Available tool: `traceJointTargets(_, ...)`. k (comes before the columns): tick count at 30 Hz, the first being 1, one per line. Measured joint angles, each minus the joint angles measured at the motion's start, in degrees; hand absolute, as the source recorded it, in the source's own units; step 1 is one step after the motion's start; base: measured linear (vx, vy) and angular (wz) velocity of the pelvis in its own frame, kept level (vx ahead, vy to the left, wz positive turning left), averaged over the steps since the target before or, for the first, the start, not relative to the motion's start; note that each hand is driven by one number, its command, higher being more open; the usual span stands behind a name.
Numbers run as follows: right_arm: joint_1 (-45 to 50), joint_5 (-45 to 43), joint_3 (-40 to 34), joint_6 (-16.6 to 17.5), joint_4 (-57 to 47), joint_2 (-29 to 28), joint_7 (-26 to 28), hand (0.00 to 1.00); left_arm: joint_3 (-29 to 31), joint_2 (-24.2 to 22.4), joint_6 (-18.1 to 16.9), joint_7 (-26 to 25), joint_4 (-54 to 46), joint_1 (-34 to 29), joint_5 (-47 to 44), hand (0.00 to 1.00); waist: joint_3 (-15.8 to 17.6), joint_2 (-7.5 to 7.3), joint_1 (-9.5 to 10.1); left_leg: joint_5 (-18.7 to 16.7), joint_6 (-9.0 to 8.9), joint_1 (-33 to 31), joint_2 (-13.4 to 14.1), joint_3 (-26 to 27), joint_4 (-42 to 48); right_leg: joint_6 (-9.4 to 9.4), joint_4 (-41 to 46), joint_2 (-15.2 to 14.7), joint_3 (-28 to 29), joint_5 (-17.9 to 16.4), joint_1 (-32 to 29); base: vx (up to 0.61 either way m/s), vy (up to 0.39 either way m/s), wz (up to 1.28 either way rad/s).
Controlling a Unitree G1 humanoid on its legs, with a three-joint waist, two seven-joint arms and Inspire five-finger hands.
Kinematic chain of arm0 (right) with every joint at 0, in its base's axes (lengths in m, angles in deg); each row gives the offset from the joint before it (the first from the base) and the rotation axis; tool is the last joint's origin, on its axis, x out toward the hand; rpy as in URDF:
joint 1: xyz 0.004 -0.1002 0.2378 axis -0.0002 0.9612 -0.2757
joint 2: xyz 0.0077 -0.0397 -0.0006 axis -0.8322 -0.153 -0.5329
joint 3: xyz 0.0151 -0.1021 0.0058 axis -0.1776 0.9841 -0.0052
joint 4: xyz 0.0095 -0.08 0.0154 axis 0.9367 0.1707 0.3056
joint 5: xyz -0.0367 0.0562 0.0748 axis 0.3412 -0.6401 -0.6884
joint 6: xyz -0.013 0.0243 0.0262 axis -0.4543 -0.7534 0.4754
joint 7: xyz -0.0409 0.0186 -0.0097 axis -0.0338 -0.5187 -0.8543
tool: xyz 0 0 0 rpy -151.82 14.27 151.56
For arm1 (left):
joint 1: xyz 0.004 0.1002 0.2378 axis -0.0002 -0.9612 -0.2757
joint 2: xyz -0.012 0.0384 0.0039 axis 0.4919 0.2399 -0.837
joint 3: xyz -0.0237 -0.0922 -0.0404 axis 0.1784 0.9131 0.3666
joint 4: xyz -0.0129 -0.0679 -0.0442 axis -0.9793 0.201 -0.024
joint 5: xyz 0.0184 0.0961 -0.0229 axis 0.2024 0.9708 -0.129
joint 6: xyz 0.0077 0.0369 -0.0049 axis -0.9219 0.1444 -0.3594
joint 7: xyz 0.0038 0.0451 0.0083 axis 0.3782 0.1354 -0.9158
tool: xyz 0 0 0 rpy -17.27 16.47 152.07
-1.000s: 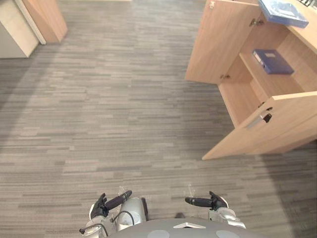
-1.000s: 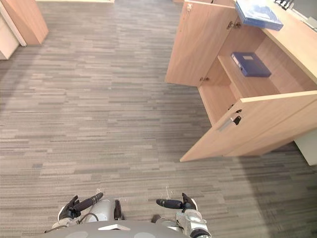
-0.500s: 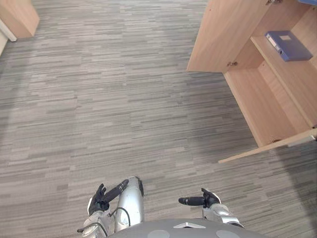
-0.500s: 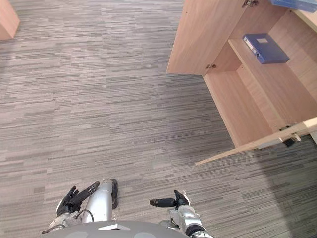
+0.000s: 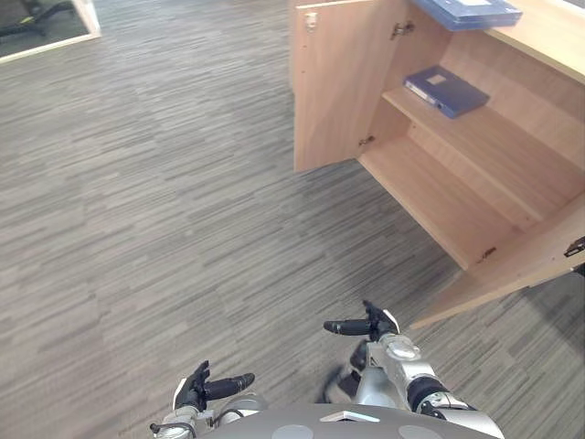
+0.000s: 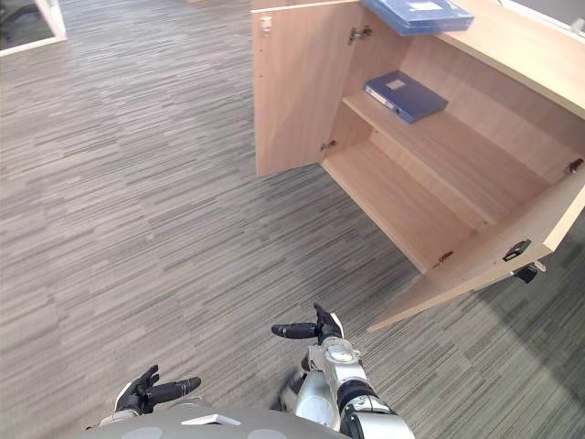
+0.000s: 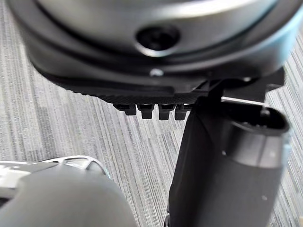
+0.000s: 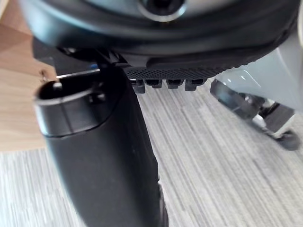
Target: Walk over to the cabinet, pick up the folder, carry it to the office cabinet, place the folder inside the office cabinet, then close the office cabinet door
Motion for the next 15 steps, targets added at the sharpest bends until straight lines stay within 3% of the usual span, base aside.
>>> traceJointTargets(1,0.94,0.01,-0.05,-0.08,0.55,0.43,-0.02,1.0,0.26,0.17,0.11,0.22,0.82,0.35,0.38,1.0,-0.04,-0.04,0.91,-0.19,-2.04,2.59,-1.34,-0.25,-1.59,-10.26,-10.52,3.35,-3.91,5.52,2.6,0.45,-0.019,-0.68)
traceJointTargets(2,0.69,0.05,-0.43,-0.37,0.8,1.08,-0.13,1.0,0.24,-0.74,0.52,0.09,0.62,0.65,0.6,1.0,-0.41,1.79,1.44,0.05,-2.95,2.3,-0.09,0.01,-1.24,-10.39,-12.86,5.62,-4.62,7.05,2.79,0.37,-0.005,-0.8)
traceJointTargets(3,0.27,0.05,-1.08,-0.52,0.8,0.87,-0.4,1.0,-0.09,-1.81,0.47,0.52,-0.57,1.05,1.3,1.0,-0.21,1.74,0.86,-0.69,-3.61,0.18,0.56,-0.61,0.08,-10.21,-17.56,7.97,-4.01,7.76,2.98,0.2,0.002,-0.66)
traceJointTargets(5,1.17,0.04,-3.26,-0.68,1.17,0.62,-0.42,1.0,-0.72,-1.84,0.18,1.45,-1.41,2.75,2.15,1.0,-0.02,2.1,0.31,0.24,-2.89,-0.5,1.24,-0.33,-5.1,-10.22,-19.35,10.06,-3.34,7.1,3.88,0.09,-0.03,-0.45)
traceJointTargets(6,1.9,-0.01,-3.73,-0.74,0.56,0.59,-0.55,1.0,-0.72,-2.57,-0.11,1.6,-1.43,3.46,2.31,1.0,-0.13,2.49,0.55,1.43,-4.65,1.21,2.08,-0.13,-8.15,-8.9,-16.48,10.57,-2.97,5.27,3.78,0.06,-0.04,-0.31)
traceJointTargets(7,2.41,-0.38,-3.88,-0.57,-0.19,0.92,-0.6,1.0,-0.73,-3.38,-0.22,1.81,-1.24,4.12,2.73,1.0,-0.56,3.41,-0.68,1.14,-5.05,2.25,3.19,0.16,-9.62,-7.89,-12.11,9.44,-4.53,1.99,3.12,0.1,-0.033,-0.19)
traceJointTargets(8,2.44,-0.53,-4.08,-0.53,-0.47,0.99,-0.62,1.0,-0.84,-3.78,-0.18,2.0,-0.98,4.73,3.21,1.0,-0.59,3.35,-1.02,1.05,-4.98,2.68,3.36,0.08,-10.14,-8.1,-9.96,8.51,-4.69,0.49,2.78,0.15,-0.023,0.15)
traceJointTargets(10,2.73,-0.49,-4.37,-0.71,-0.59,1.17,-0.54,1.0,-1.35,-4.89,-0.24,2.49,0.03,5.49,4.35,1.0,-1.56,4.21,-1.75,0.3,-6.17,3.24,4.97,0.04,-9.7,-6.56,-7.3,9.18,-5.32,-2.09,2.87,0.21,-0.02,0.01)
traceJointTargets(11,3.29,-0.58,-4.46,-0.6,-0.58,1.01,-0.56,1.0,-2.18,-6.0,-0.04,2.91,2.08,6.17,4.48,1.0,-2.44,4.85,-1.87,0.38,-6.22,0.8,7.21,0.13,-3.78,-6.19,-8.69,11.21,-5.42,-3.0,3.28,0.3,-0.039,-0.17)
traceJointTargets(13,3.35,-0.71,-4.54,-0.58,-0.58,1.15,-0.61,1.0,-2.62,-6.31,0.69,3.64,2.77,7.01,4.8,1.0,-2.71,5.4,-1.82,0.99,-5.93,-2.11,9.26,-0.2,3.28,-5.98,-9.4,12.11,-4.96,-3.64,3.5,0.25,-0.033,-0.24)
traceJointTargets(14,3.58,-1.51,-4.54,-0.58,-0.57,1.63,-0.76,1.0,-2.95,-6.22,0.86,3.55,3.17,7.63,5.83,1.0,-2.33,6.51,-1.74,3.75,-4.47,-5.74,12.41,-1.1,14.71,-6.32,-10.91,13.58,-4.18,-4.12,5.31,0.22,-0.025,-0.31)
traceJointTargets(15,3.8,-1.85,-4.56,-0.59,-0.51,1.73,-0.79,1.0,-2.9,-6.15,0.9,3.44,3.18,7.7,6.12,1.0,-2.1,7.02,-1.65,6.2,-3.88,-6.91,13.87,-1.47,19.6,-6.14,-11.87,14.43,-3.62,-4.21,6.69,0.36,-0.051,-0.44)
